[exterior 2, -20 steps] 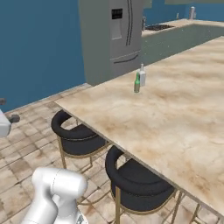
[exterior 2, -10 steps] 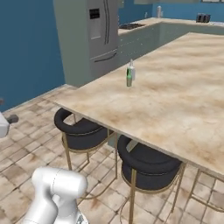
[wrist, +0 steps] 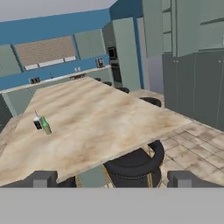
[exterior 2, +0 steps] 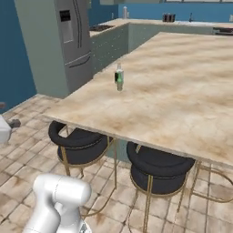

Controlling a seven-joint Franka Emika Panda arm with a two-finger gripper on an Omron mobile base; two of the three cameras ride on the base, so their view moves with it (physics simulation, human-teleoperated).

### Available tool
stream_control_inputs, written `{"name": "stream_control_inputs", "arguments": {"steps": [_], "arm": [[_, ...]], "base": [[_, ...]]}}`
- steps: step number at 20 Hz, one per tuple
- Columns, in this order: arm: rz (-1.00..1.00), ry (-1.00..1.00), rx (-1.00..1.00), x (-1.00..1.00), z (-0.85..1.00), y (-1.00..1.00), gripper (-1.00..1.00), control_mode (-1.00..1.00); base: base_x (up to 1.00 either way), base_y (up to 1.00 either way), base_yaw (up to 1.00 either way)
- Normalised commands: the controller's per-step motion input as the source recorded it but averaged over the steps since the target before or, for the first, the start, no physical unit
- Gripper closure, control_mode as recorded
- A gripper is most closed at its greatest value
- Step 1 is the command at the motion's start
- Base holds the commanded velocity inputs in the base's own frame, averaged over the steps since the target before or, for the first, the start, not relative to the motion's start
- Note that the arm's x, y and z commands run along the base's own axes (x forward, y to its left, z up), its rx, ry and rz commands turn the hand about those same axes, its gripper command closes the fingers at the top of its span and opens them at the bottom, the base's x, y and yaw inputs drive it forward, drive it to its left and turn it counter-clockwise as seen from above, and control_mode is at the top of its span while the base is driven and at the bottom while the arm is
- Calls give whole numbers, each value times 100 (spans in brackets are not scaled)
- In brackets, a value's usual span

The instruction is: Sort all alcoholic drinks to one cabinet, and non-alcoholic drinks to the other.

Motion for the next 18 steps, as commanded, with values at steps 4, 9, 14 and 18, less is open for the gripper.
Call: {"name": "stream_control_inputs", "arguments": {"steps": [4, 9, 14, 18], "arm": [[0, 0, 0, 0, 0, 0, -100, 100], [0, 0, 0, 0, 0, 0, -100, 100], [0, 0, 0, 0, 0, 0, -100, 100], [0, 0, 0, 0, 0, 0, -100, 100]], "base": [[1, 82, -34], [13, 92, -27], [20, 83, -30], [23, 67, -39]]}}
